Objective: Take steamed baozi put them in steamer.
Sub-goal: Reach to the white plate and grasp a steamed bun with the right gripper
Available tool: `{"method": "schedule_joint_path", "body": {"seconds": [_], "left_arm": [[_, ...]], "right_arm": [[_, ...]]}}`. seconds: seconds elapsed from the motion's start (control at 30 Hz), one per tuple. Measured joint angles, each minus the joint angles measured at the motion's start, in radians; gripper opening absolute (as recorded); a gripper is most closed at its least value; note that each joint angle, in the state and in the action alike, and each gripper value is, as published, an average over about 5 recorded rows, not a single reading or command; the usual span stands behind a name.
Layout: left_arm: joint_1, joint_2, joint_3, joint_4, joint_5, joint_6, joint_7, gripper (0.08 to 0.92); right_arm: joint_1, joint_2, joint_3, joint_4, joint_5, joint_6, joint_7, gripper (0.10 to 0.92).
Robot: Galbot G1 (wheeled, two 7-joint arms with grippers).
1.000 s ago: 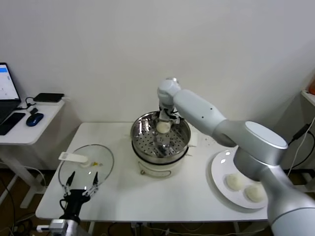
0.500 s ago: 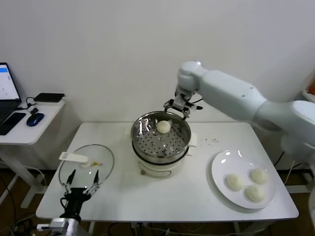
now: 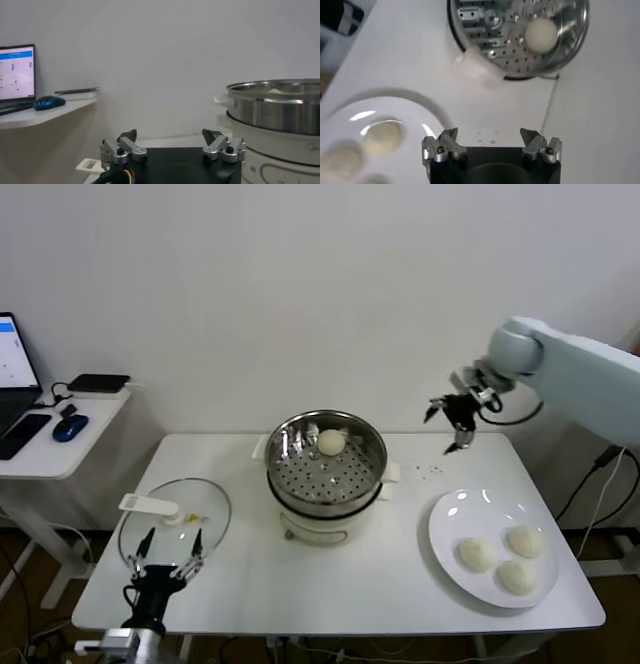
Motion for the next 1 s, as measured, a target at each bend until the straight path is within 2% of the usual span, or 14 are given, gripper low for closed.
{"method": "schedule_joint_path", "body": {"seconds": [0.4, 1.0], "left_arm": [[0.002, -0.002, 0.000, -0.011, -0.001, 0.005, -0.001, 0.823], [0.005, -0.001, -0.005, 0.003, 0.000, 0.000, -0.002, 0.823]], "right_arm": [[-0.207, -0.141, 0.083, 0.077, -0.015, -0.077, 0.023, 0.823], [-0.403, -0.147, 0.167, 0.068, -0.069, -0.104, 0.053, 0.823]]}}
